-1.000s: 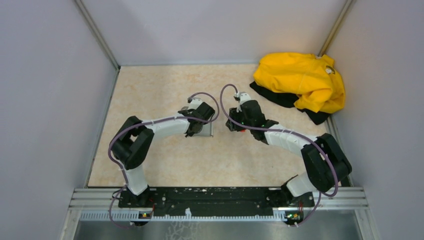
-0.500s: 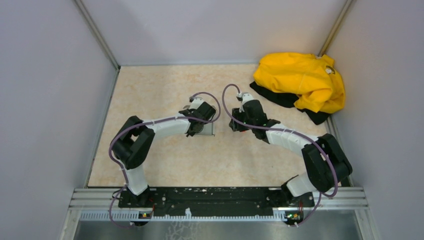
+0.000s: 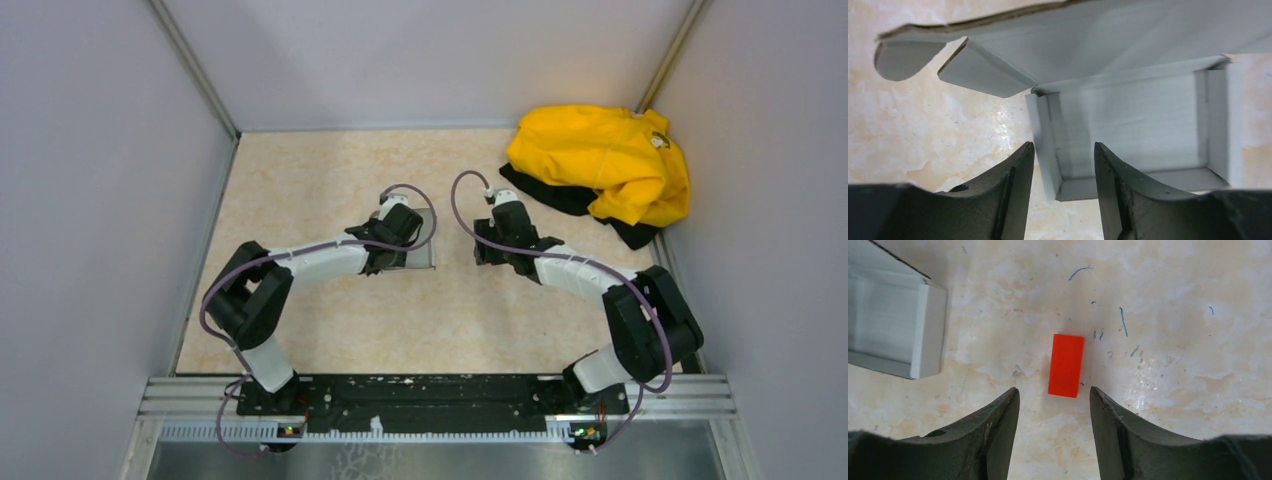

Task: Fold the paper box

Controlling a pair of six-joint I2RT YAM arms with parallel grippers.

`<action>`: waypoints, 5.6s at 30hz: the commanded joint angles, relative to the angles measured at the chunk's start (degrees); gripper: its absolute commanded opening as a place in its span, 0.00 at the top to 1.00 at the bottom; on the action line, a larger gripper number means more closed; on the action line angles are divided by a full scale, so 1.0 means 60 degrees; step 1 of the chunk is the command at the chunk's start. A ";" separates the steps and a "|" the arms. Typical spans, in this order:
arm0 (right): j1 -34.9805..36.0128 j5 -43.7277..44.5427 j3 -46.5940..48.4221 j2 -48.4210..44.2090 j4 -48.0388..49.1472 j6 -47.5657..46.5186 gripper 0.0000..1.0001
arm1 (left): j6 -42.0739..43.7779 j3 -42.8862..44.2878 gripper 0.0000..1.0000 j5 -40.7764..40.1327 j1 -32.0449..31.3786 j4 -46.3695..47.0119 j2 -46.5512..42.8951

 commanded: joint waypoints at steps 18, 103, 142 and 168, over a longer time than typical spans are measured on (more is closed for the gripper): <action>-0.0175 0.0681 0.1301 0.1847 -0.0209 -0.0503 0.56 | 0.0308 -0.1139 0.38 0.1653 0.0427 0.0797 -0.3376; 0.2844 0.1855 0.4078 -0.1867 -0.4375 -0.0475 0.01 | -0.0559 -0.0338 0.01 0.4010 0.3147 -0.0372 -0.4374; 0.2755 -0.1438 0.2161 -0.4553 -0.4603 0.0994 0.01 | -0.0099 0.0375 0.01 0.6745 0.2593 -0.1678 -0.3470; 0.2708 -0.0258 0.3938 -0.1816 -0.3621 -0.0351 0.01 | -0.0563 -0.1684 0.01 0.6890 0.2590 -0.0554 -0.5205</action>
